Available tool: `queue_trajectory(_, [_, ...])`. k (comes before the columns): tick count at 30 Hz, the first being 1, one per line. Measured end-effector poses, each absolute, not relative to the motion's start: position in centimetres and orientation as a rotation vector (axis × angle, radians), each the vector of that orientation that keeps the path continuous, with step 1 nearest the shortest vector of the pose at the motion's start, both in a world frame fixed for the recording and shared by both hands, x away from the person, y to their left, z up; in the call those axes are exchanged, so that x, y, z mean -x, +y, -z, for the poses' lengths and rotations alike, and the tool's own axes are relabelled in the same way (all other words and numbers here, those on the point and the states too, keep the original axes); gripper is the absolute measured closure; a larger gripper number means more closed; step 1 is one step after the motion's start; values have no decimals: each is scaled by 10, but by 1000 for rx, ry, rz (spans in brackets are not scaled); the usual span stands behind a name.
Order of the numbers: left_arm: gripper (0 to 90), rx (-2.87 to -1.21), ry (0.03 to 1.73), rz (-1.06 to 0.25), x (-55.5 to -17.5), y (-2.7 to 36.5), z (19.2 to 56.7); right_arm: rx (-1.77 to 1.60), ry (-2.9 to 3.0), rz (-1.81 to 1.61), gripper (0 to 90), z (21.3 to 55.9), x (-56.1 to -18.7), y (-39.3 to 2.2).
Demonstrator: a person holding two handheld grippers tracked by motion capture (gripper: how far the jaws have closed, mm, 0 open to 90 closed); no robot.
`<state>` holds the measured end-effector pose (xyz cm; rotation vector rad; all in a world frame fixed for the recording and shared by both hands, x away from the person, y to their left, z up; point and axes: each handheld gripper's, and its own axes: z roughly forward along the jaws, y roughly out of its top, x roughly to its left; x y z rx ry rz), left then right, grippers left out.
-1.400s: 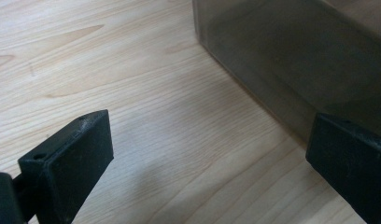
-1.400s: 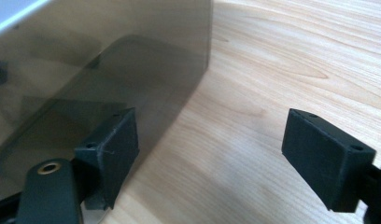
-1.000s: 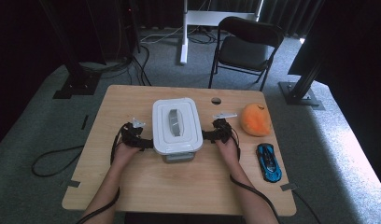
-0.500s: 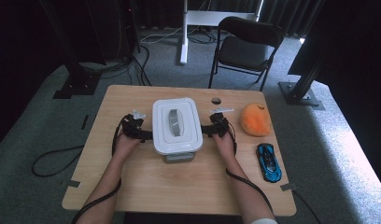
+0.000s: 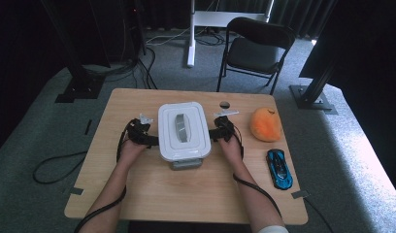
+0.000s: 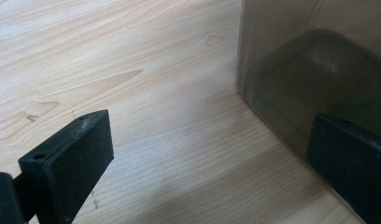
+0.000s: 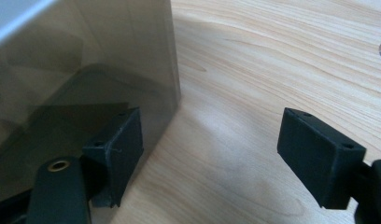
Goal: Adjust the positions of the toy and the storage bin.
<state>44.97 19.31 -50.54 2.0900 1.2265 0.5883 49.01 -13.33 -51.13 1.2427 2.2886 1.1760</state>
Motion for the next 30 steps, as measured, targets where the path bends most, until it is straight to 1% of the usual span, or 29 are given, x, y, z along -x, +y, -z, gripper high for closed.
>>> queue_trajectory(9, [13, -2094, 1221, -566, -429, 191, 505, -1201, 2315, -1204, 238, 511, -481, -135])
queue_trajectory(18, [13, -2115, 1196, -579, -402, 186, 505, -1130, 2345, -1238, 242, 509, -463, -139])
queue_trajectory(24, [12, -2108, 1190, -573, -389, 182, 506, -1108, 2352, -1251, 248, 511, -452, -143])
queue_trajectory(30, [12, -2140, 1161, -570, -381, 178, 503, -1080, 2371, -1242, 248, 512, -444, -149])
